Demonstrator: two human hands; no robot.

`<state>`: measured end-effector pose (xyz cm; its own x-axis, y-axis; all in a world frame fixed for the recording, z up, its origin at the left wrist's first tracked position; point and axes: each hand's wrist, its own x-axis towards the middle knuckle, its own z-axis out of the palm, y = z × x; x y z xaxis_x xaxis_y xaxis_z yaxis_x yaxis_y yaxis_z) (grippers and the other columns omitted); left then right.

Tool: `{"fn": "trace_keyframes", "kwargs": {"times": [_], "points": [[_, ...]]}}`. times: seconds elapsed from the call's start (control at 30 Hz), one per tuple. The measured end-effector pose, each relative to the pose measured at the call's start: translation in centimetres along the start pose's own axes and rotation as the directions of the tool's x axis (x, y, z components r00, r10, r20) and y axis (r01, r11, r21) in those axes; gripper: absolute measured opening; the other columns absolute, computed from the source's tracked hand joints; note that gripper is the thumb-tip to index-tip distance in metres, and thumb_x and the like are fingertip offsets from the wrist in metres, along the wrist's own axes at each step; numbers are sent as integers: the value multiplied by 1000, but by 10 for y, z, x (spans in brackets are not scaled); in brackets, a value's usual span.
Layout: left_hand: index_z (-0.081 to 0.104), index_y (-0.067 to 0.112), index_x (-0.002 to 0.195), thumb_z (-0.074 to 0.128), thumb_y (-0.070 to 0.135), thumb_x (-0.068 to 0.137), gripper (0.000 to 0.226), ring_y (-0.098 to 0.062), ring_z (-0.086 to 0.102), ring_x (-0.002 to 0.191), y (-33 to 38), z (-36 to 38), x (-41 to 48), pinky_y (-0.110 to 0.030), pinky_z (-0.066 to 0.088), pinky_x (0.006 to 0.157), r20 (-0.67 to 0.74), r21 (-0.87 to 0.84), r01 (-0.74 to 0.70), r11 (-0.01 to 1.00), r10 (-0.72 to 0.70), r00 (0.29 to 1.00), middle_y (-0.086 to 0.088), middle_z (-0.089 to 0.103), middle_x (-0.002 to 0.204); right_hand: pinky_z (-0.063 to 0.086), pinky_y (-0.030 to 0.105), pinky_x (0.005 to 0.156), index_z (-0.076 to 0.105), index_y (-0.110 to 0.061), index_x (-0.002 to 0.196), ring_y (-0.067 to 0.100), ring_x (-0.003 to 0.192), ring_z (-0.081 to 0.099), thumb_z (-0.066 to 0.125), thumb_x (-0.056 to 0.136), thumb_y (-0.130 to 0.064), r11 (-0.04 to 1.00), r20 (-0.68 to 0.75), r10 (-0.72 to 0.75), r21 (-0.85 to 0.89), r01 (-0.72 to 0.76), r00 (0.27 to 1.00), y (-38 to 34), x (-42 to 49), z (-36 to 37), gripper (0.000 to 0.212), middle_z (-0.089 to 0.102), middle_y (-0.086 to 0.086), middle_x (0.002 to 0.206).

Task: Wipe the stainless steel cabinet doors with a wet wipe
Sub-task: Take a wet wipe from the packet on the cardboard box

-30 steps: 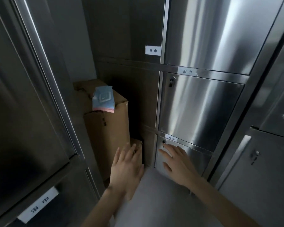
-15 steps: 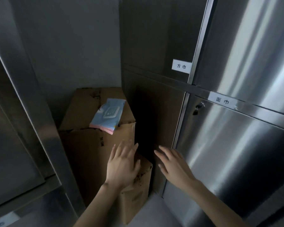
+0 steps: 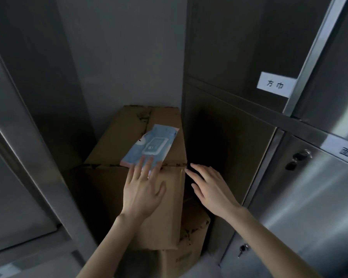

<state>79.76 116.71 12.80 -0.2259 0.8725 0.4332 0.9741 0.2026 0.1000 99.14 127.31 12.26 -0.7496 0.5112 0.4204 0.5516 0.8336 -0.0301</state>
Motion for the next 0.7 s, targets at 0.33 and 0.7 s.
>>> {"fn": "trace_keyframes", "kwargs": {"times": [0.33, 0.7], "points": [[41, 13, 147, 13, 57, 91, 77, -26, 29, 145, -40, 15, 64, -39, 7, 117, 15, -82, 149, 985, -149, 989, -12, 39, 152, 40, 36, 105, 57, -11, 127, 21, 127, 46, 53, 95, -18, 970, -42, -242, 9, 243, 969, 12, 135, 15, 33, 54, 5, 133], [65, 5, 124, 37, 48, 91, 61, -30, 59, 121, -50, 28, 63, -54, 36, 103, -51, -32, 130, 991, -132, 990, -14, 63, 129, 16, 20, 103, 48, -25, 135, 11, 130, 28, 45, 97, -38, 892, 329, -438, 278, 358, 836, 33, 219, 42, 40, 42, -8, 142]]}}
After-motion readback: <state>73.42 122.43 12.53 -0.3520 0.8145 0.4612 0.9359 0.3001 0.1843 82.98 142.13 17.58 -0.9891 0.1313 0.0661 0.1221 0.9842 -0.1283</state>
